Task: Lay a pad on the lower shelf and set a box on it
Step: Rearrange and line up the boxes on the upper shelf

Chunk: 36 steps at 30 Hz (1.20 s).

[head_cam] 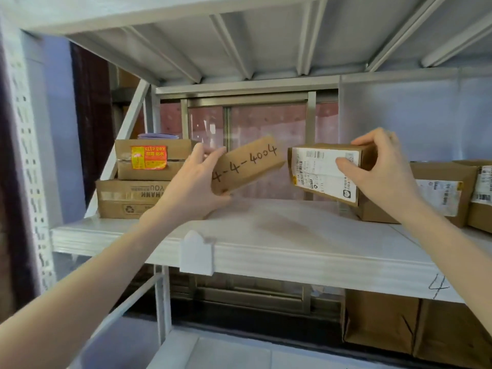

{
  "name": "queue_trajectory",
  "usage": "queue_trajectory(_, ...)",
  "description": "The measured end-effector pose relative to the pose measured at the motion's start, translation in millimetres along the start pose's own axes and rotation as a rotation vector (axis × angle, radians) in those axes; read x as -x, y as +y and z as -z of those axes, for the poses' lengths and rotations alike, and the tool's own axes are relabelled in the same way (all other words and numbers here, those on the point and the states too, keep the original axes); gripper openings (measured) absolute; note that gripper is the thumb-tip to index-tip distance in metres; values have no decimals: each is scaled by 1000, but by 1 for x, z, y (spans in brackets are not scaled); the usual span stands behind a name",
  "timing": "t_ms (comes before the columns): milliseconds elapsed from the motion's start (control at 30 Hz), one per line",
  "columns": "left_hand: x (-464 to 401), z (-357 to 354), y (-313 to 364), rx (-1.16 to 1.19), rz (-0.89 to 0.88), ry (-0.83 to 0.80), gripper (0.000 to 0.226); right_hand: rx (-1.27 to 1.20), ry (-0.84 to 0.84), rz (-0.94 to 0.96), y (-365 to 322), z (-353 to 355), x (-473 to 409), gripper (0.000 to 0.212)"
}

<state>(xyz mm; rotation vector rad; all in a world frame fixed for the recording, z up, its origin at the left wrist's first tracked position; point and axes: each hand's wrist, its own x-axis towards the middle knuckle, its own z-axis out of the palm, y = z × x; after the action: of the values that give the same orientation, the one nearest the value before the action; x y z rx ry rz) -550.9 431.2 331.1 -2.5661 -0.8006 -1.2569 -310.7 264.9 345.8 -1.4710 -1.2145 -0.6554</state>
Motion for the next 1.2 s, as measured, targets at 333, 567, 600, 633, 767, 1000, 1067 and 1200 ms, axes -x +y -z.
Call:
queue_trajectory(333, 88, 51, -112, -438, 77, 138, 63, -333, -155, 138, -63, -91, -12, 22)
queue_trajectory(567, 124, 58, -178, -592, 95, -13, 71, -393, -290, 152, -108, -149, 8, 27)
queue_trajectory(600, 127, 58, -187, -580, 93, -38, 73, -388, -301, 154, -113, -156, 10, 29)
queue_trajectory(633, 129, 59, -194, -557, 93, -59, 75, -381, -304, 160, -117, -163, 12, 30)
queue_trajectory(767, 134, 59, -214, -425, 62, -119, 76, -348, -294, 171, -131, -185, 17, 25)
queue_trajectory(1000, 121, 48, -225, -355, -28, -104, 77, -313, -209, 134, -144, -197, 13, 31)
queue_trajectory(1067, 117, 43, -227, -357, -52, -89, 71, -316, -180, 127, -148, -197, 8, 32)
queue_trajectory(1200, 113, 33, -230, -324, -52, -41, 56, -290, -204, 146, -152, -198, 2, 24)
